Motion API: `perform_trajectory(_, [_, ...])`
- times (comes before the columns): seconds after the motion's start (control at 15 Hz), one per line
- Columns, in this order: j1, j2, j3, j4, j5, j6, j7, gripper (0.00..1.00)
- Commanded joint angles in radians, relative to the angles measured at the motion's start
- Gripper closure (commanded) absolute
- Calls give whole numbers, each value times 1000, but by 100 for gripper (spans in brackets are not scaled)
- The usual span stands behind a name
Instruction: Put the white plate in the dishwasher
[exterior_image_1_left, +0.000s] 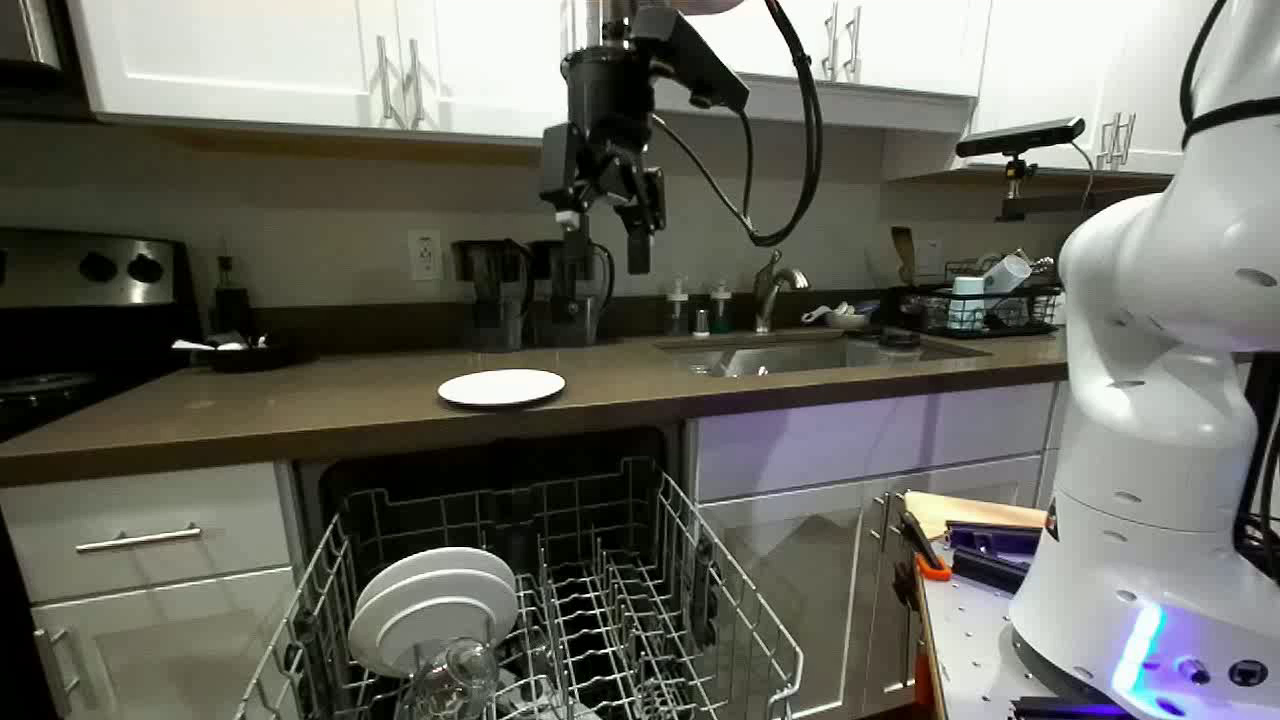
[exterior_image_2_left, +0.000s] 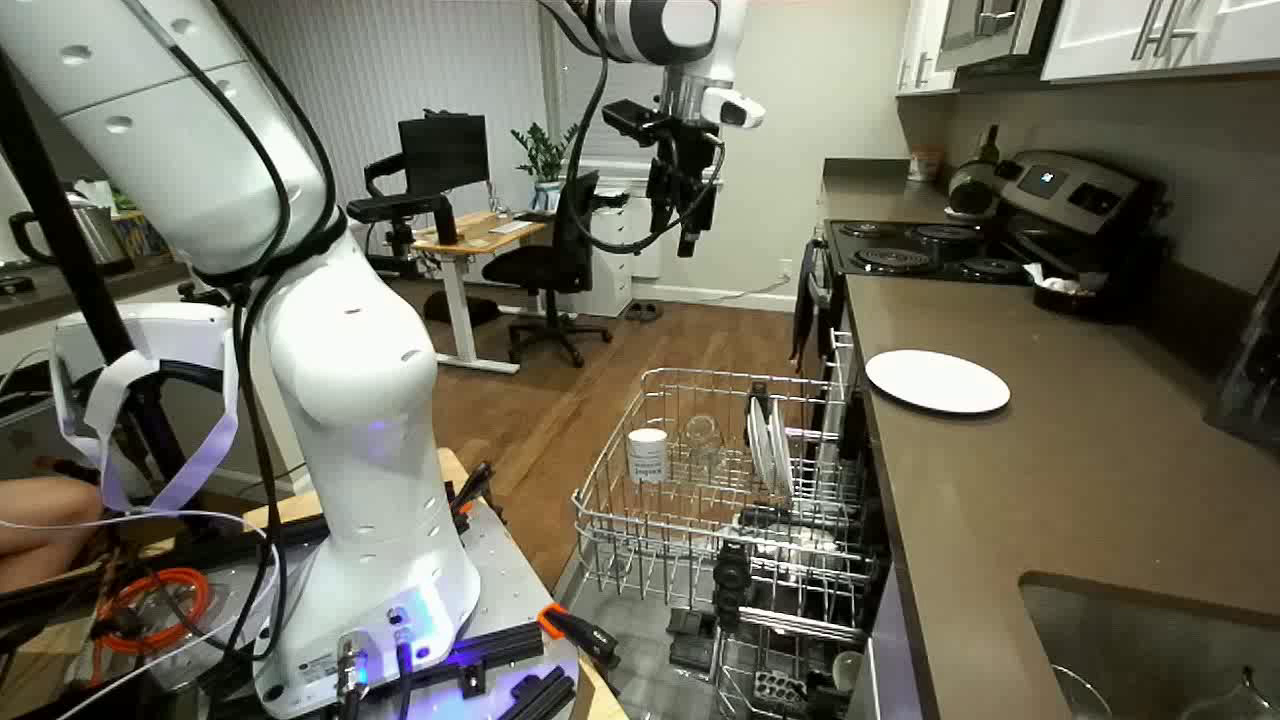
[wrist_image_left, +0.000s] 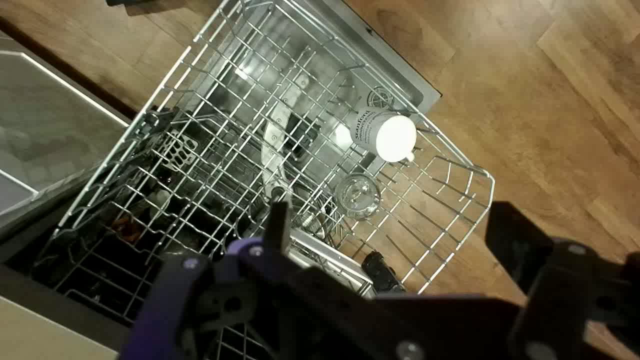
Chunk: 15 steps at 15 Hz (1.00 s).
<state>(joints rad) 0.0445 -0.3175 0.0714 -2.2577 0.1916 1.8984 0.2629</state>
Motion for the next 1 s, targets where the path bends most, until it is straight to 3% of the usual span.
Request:
perform_trajectory(0.0, [-4,0,3,2,1,-2,-1,0])
perform_trajectory(0.53, [-4,0,3,2,1,-2,-1,0])
perform_trajectory(0.93, [19,66,46,-1,-63,165,-63,0])
